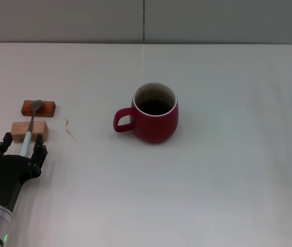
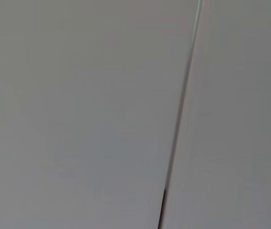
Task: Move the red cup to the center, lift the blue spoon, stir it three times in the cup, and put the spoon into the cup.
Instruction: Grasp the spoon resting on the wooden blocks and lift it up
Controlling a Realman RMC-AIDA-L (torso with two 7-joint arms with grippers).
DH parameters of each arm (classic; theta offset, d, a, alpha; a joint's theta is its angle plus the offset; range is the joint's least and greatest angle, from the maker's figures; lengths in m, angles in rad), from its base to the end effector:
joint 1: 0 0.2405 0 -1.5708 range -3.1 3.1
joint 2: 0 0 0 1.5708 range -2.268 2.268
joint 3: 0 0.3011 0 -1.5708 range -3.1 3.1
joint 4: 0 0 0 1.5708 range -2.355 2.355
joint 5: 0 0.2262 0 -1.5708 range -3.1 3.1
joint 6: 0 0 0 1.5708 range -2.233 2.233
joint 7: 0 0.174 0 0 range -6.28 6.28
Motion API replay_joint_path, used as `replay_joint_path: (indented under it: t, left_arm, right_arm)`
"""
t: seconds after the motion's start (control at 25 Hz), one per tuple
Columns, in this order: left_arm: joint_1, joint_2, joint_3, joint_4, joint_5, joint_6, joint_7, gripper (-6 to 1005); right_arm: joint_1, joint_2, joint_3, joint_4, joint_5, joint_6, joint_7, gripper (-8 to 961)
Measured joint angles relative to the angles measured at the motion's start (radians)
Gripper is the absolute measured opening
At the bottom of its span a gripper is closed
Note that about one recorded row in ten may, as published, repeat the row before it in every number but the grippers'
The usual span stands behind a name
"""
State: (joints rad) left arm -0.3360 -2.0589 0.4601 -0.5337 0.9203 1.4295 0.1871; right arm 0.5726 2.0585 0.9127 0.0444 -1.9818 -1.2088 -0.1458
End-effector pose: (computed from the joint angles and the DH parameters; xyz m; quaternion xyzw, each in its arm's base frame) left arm -0.3984 0.2515 -0.1104 -0.6970 -0.3045 -0.2114 0.6138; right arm 0.3799 0.4266 0.0283 -0.6001 0.1561 0.2185 0.7535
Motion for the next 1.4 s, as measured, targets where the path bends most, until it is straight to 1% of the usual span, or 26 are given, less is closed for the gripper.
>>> replay_joint_path:
  t: [0.32, 0.6, 1.08, 1.28, 1.4]
  left_arm:
    - [-0.002, 0.000, 0.000, 0.000, 0.000, -0.001, 0.000, 687]
    - [-0.005, 0.000, 0.000, 0.000, 0.001, -0.023, 0.000, 671]
    - [-0.006, -0.002, 0.000, 0.000, 0.005, -0.020, 0.000, 646]
    - [-0.006, -0.003, -0.004, 0.000, 0.004, -0.017, 0.000, 471]
    - [-0.005, -0.003, -0.013, 0.000, 0.006, -0.017, 0.000, 469]
  right_arm:
    - [-0.002, 0.000, 0.000, -0.001, -0.001, 0.000, 0.000, 729]
    - [-0.002, -0.003, -0.001, -0.002, -0.002, 0.000, 0.000, 730]
    - [-0.002, -0.006, -0.002, -0.001, -0.002, -0.001, 0.000, 730]
    - [-0.002, -0.006, -0.003, -0.001, -0.002, -0.001, 0.000, 729]
    - [-0.002, -0.006, -0.003, -0.001, -0.002, -0.002, 0.000, 729]
